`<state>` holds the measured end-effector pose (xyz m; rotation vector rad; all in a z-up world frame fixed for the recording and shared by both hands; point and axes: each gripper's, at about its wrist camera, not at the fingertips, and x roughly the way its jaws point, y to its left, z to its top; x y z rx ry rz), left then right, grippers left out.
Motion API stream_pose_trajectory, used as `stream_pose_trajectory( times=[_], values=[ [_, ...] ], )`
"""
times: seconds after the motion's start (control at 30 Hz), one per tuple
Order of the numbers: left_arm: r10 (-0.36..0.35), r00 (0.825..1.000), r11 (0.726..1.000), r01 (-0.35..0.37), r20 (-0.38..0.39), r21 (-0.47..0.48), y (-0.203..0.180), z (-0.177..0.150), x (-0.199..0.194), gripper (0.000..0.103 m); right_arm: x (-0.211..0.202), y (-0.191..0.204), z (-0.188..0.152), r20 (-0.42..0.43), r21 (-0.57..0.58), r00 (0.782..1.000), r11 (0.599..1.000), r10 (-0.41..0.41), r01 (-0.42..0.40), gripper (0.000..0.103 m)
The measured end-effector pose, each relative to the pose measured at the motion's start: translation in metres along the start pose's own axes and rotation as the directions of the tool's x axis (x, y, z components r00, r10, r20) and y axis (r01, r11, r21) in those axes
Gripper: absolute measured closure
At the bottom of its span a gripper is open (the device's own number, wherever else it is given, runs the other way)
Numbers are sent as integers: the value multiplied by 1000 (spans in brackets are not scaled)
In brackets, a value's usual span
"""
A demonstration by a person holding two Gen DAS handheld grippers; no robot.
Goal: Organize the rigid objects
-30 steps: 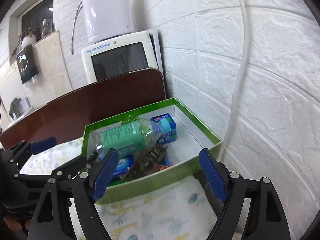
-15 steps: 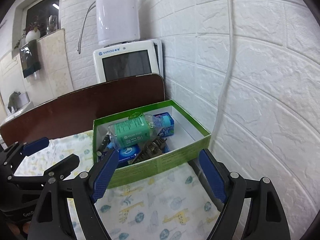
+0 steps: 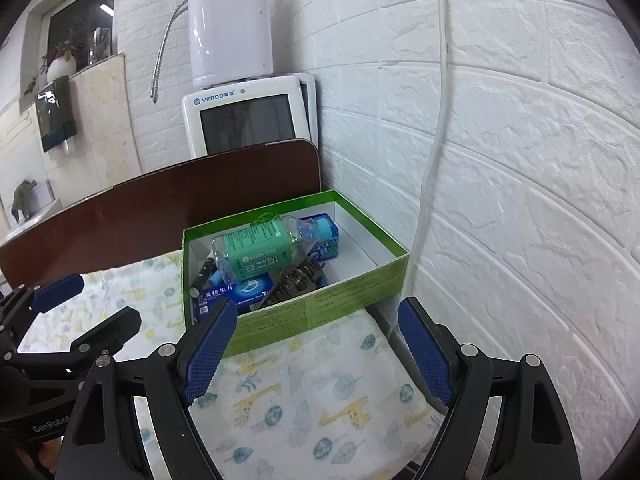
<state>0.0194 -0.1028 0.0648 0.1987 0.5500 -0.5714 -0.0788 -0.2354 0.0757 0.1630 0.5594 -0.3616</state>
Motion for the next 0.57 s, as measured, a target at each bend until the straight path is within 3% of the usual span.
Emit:
stream_pose_trajectory(
  times=[0.57],
  values=[
    [-3, 1000, 1000, 3, -7, 18, -8, 1, 4, 16, 7, -10, -1, -20, 24, 1000, 1000, -12, 13, 19]
  ],
)
